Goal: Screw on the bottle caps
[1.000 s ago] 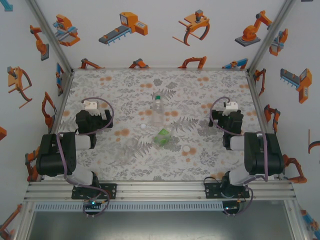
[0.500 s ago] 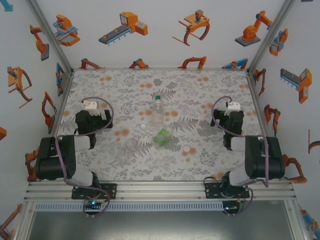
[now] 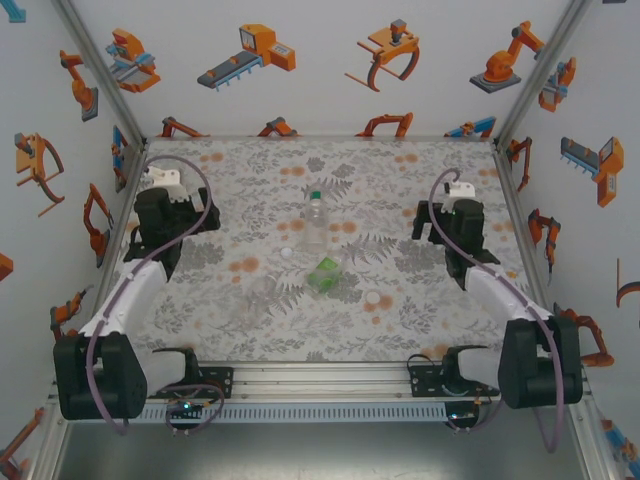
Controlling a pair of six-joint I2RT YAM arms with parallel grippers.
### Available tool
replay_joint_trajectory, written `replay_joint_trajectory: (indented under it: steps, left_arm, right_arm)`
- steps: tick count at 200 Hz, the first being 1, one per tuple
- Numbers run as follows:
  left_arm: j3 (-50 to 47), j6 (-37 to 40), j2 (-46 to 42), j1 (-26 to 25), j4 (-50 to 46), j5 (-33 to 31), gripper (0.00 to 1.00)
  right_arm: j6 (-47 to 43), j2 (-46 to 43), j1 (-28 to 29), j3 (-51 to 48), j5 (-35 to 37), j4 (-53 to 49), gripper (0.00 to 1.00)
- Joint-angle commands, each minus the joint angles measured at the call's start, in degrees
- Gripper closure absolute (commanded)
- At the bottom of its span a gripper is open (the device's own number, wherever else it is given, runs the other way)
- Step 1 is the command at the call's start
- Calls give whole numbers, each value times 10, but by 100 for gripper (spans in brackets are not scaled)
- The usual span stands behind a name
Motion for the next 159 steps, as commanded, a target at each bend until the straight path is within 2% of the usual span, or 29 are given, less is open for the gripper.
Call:
replay_joint_trajectory:
  steps: [1,26,47,62,94,110,159]
  left_arm:
    - [51,-24,-23,-2,-184,37,3]
    - [71,-21,-46,-4,-255,74,1]
    - [77,6,-70,-9,-297,105,0]
    - [72,31,-86,-11,-320,104,0]
    - [56,11,-114,-13,-301,77,1]
    - [38,-1,-128,-13,-269,88,2]
    - [41,3,-147,-8,-279,68,2]
  right_arm:
    - [59,-19,48,48,12,-157,16]
    - [119,-17,121,79,31,-226,19]
    - [206,-5,175,105,47,-274,23]
    - [269,12,211,127,50,-307,28]
    - [362,34,303,171,111,-352,27]
    - [413,38,339,183,144,-359,27]
    - [550,115,402,268,218,-448,21]
